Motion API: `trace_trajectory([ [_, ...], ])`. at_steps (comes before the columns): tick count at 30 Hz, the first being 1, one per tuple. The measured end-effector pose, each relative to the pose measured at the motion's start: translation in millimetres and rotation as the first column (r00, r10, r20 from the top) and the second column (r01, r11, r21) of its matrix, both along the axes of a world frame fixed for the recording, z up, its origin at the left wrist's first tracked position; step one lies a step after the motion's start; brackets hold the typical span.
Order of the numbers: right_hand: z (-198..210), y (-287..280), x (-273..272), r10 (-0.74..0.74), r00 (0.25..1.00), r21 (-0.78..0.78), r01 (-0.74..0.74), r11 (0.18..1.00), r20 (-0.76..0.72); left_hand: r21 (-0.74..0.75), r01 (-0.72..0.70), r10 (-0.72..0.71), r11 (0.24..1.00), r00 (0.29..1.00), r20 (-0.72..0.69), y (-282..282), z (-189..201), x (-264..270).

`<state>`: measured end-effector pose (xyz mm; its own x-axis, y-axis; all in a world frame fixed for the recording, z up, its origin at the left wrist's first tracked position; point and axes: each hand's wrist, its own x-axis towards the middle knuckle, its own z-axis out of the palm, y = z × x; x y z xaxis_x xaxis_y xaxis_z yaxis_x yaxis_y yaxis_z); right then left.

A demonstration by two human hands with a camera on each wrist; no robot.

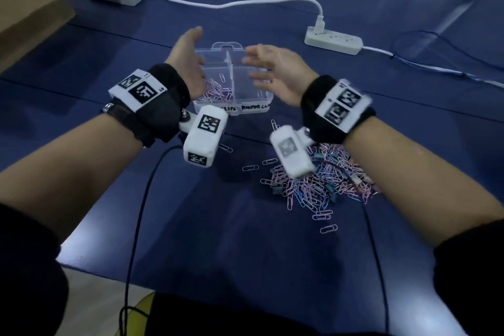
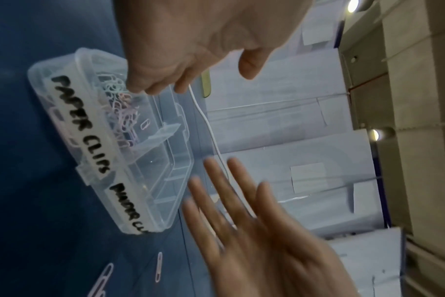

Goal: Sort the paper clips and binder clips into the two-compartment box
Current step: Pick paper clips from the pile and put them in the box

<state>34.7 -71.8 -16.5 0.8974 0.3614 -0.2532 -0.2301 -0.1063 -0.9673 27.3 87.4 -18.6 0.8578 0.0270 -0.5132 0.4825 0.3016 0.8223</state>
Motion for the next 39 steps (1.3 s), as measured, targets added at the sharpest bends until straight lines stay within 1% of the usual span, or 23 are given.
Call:
trace_trajectory([
  [2, -0.1, -27.0, -6.9, 0.059, 0.983, -0.299, -0.005, 0.954, 0.171, 0.103, 0.062, -0.068, 0.993, 0.996, 0.061, -5.3, 3.0, -5.0],
  [3, -2.3, -42.4, -9.8, 0.121, 0.965, -0.445, -0.006, 0.895, 0.231, 0.172, 0.093, -0.112, 0.981, 0.989, 0.101, -9.4, 4.6, -8.7],
  [4, -5.2, -58.0, -12.0, 0.195, 0.947, -0.582, -0.01, 0.813, 0.256, 0.253, 0.122, -0.161, 0.96, 0.977, 0.139, -13.7, 4.5, -11.0],
  [5, -8.2, -72.7, -15.5, 0.274, 0.932, -0.709, -0.025, 0.705, 0.24, 0.347, 0.15, -0.227, 0.926, 0.955, 0.193, -19.2, 4.3, -14.8],
  [6, -12.0, -85.4, -19.1, 0.34, 0.924, -0.814, -0.057, 0.577, 0.176, 0.46, 0.182, -0.317, 0.869, 0.919, 0.235, -24.4, 1.2, -16.5],
  [7, -15.8, -95.0, -23.5, 0.377, 0.923, -0.883, -0.11, 0.457, 0.08, 0.575, 0.239, -0.44, 0.783, 0.866, 0.24, -31.8, -1.7, -20.3],
  [8, -19.7, -101.6, -27.5, 0.386, 0.922, -0.914, -0.166, 0.37, -0.012, 0.691, 0.309, -0.583, 0.653, 0.788, 0.199, -40.2, -4.5, -24.1],
  [9, -24.0, -105.4, -30.6, 0.386, 0.92, -0.923, -0.206, 0.324, -0.07, 0.79, 0.371, -0.715, 0.489, 0.689, 0.119, -49.3, -7.3, -27.3],
  [10, -28.3, -107.7, -32.1, 0.391, 0.916, -0.924, -0.221, 0.312, -0.087, 0.862, 0.403, -0.809, 0.308, 0.588, 0.014, -59.0, -11.7, -29.5],
  [11, -32.2, -108.4, -33.7, 0.408, 0.91, -0.926, -0.213, 0.312, -0.072, 0.904, 0.408, -0.859, 0.127, 0.5, -0.105, -68.5, -16.6, -30.5],
  [12, -36.0, -108.3, -34.4, 0.433, 0.901, -0.931, -0.188, 0.313, -0.036, 0.916, 0.401, -0.873, -0.023, 0.439, -0.214, -77.4, -21.2, -31.6],
  [13, -38.7, -107.6, -35.9, 0.459, 0.888, -0.936, -0.156, 0.316, 0.007, 0.914, 0.384, -0.875, -0.13, 0.389, -0.288, -86.0, -25.0, -32.3],
  [14, -40.7, -106.9, -37.2, 0.473, 0.88, -0.937, -0.126, 0.327, 0.047, 0.908, 0.361, -0.877, -0.213, 0.338, -0.34, -94.2, -29.5, -31.7],
  [15, -42.0, -106.1, -39.0, 0.477, 0.876, -0.934, -0.102, 0.343, 0.08, 0.897, 0.345, -0.876, -0.276, 0.294, -0.383, -101.5, -32.8, -31.2],
  [16, -43.0, -105.9, -40.5, 0.473, 0.875, -0.93, -0.085, 0.357, 0.101, 0.886, 0.339, -0.87, -0.316, 0.27, -0.413, -107.6, -35.9, -30.5],
  [18, -43.9, -107.4, -42.4, 0.454, 0.883, -0.923, -0.067, 0.378, 0.121, 0.875, 0.333, -0.857, -0.351, 0.263, -0.444, -117.0, -39.2, -31.3],
  [21, -43.7, -112.4, -45.6, 0.422, 0.894, -0.909, -0.045, 0.415, 0.149, 0.884, 0.311, -0.845, -0.35, 0.302, -0.441, -126.0, -43.6, -36.4],
  [25, -43.5, -120.3, -50.0, 0.327, 0.921, -0.848, 0.006, 0.529, 0.211, 0.917, 0.274, -0.856, -0.291, 0.353, -0.378, -135.4, -45.9, -42.4],
  [29, -45.6, -130.0, -50.4, 0.243, 0.931, -0.812, 0.086, 0.577, 0.271, 0.947, 0.245, -0.876, -0.206, 0.385, -0.29, -142.5, -43.8, -44.4],
  [32, -44.6, -138.1, -47.5, 0.145, 0.934, -0.775, 0.177, 0.607, 0.327, 0.954, 0.223, -0.879, -0.201, 0.39, -0.276, -143.4, -42.8, -46.7],
  [36, -43.4, -147.3, -42.2, 0.061, 0.929, -0.731, 0.246, 0.636, 0.366, 0.96, 0.19, -0.878, -0.207, 0.397, -0.268, -141.6, -44.7, -49.9],
  [37, -44.0, -149.4, -40.6, 0.05, 0.929, -0.728, 0.254, 0.637, 0.367, 0.96, 0.2, -0.876, -0.197, 0.404, -0.265, -139.9, -44.5, -49.4],
  [39, -46.0, -153.8, -36.6, 0.028, 0.931, -0.721, 0.262, 0.642, 0.364, 0.958, 0.252, -0.867, -0.135, 0.438, -0.238, -135.3, -43.3, -47.2],
])
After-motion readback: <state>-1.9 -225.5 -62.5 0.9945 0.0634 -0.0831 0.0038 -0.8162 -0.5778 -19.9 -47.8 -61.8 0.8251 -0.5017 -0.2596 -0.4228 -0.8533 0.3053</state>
